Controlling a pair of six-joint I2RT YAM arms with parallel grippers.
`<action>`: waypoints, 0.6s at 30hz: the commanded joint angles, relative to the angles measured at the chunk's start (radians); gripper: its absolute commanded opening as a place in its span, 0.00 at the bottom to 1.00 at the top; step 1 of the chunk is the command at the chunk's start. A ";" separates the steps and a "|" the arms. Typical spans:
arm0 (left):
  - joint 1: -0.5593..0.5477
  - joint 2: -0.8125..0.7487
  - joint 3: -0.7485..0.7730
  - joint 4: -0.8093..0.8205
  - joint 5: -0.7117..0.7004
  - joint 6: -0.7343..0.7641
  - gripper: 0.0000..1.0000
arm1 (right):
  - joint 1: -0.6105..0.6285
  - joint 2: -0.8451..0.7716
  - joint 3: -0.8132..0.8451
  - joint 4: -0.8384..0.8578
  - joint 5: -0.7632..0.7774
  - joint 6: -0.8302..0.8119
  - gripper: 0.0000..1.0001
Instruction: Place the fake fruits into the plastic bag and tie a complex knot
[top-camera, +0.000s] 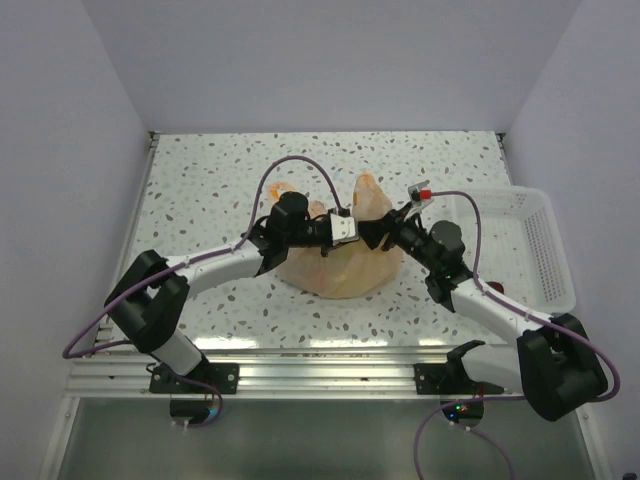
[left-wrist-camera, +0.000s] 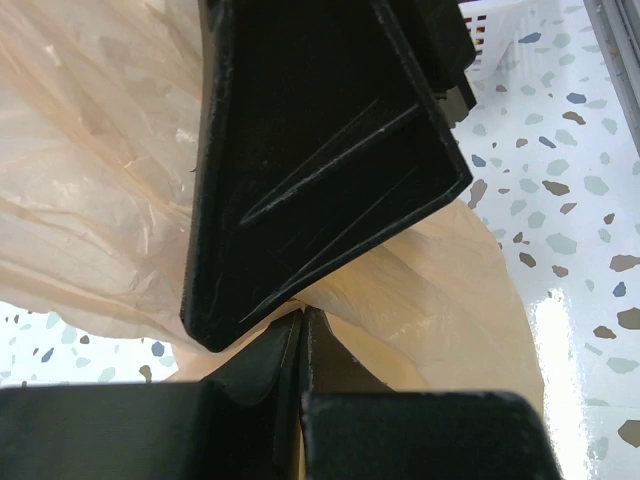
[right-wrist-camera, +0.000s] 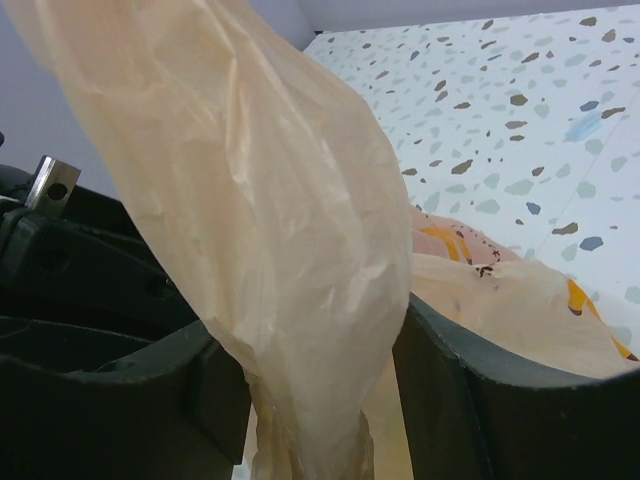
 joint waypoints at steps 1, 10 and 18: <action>-0.011 0.005 0.016 0.091 0.032 -0.029 0.00 | 0.004 0.013 0.058 0.011 0.045 0.006 0.57; -0.039 0.010 0.042 0.059 0.046 0.004 0.00 | 0.022 0.041 0.061 -0.029 0.088 -0.034 0.47; -0.002 -0.059 0.047 -0.035 0.009 -0.091 0.22 | 0.020 0.018 0.058 -0.054 0.122 -0.115 0.00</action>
